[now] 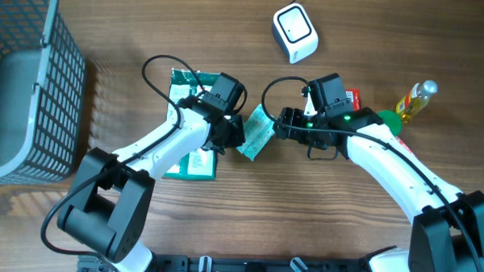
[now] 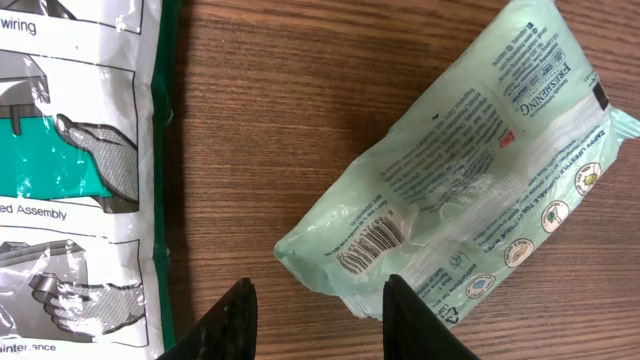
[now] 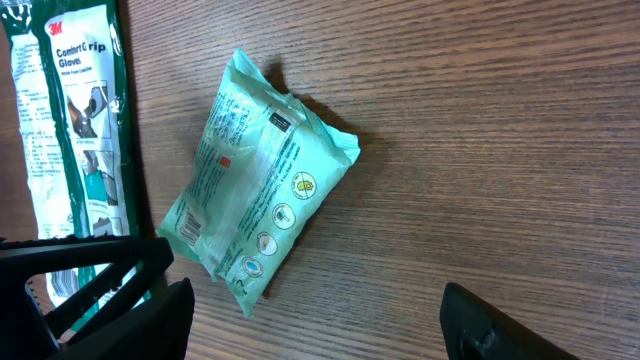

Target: Scan the item barcode

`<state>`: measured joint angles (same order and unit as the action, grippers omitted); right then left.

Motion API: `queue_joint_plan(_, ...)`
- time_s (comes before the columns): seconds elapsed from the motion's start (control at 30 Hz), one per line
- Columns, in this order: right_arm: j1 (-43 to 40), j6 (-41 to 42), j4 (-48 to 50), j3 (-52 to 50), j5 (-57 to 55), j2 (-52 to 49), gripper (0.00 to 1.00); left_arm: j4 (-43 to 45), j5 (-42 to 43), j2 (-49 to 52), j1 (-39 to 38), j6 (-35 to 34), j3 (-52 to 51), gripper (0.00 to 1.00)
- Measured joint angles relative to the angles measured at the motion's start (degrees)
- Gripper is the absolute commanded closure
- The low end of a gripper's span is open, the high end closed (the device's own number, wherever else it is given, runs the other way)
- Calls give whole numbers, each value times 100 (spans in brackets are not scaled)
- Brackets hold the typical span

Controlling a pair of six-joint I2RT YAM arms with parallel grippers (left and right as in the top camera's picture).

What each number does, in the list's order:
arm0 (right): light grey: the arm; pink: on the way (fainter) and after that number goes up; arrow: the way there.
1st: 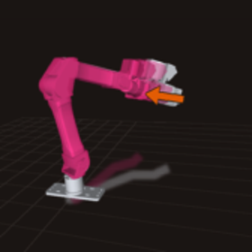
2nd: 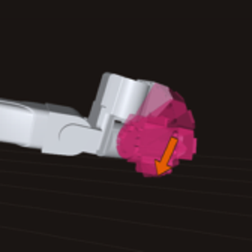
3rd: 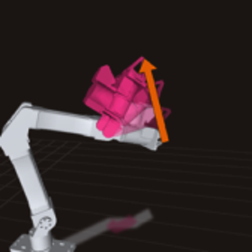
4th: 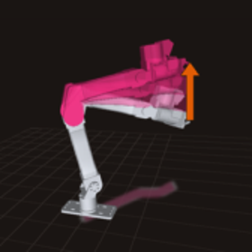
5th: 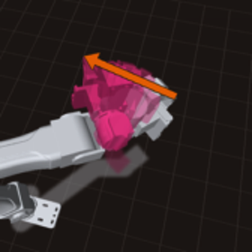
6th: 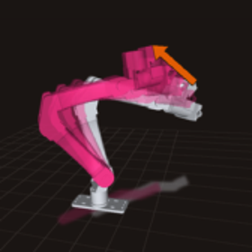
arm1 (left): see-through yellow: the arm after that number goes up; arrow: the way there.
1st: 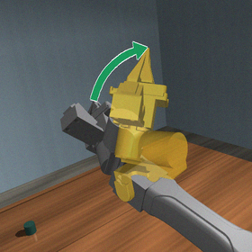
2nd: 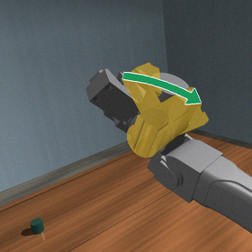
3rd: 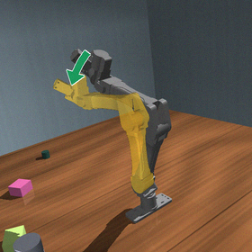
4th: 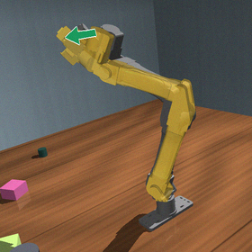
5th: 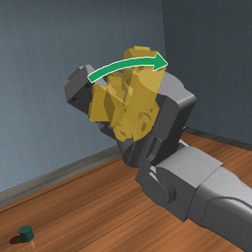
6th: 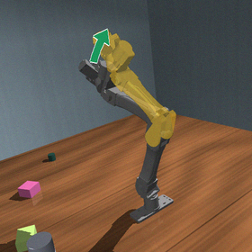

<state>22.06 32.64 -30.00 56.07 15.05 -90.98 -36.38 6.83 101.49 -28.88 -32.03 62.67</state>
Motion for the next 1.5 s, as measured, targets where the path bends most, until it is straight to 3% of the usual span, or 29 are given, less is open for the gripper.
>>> queue_joint_plan(0.43,0,0,2,0,0,0,21,2,0,0,0,0,0,70)
queue_joint_plan(0.57,0,0,37,0,-2,0,21,2,-4,0,0,9,0,58)
queue_joint_plan(0.83,0,0,116,0,4,-87,21,79,-15,0,0,-4,0,55)
queue_joint_plan(0.97,0,0,256,0,22,-358,21,83,-15,0,0,0,0,65)
queue_joint_plan(1.1,0,0,326,0,37,-557,21,107,-15,0,0,-20,0,94)
queue_joint_plan(1.13,0,0,334,0,37,-570,20,107,-15,0,0,22,0,96)
queue_joint_plan(1.2,0,-11,356,0,37,-575,6,109,-15,0,0,-2,0,96)
queue_joint_plan(1.23,0,-37,385,0,37,-579,4,109,-17,0,0,-2,0,96)
queue_joint_plan(1.27,0,-109,439,0,37,-584,3,111,-17,0,0,-2,0,96)
queue_joint_plan(1.37,0,-140,525,0,37,-584,3,136,-15,0,0,-13,0,79)
queue_joint_plan(1.5,-7,-153,520,0,90,-586,4,129,-17,0,0,-9,0,67)
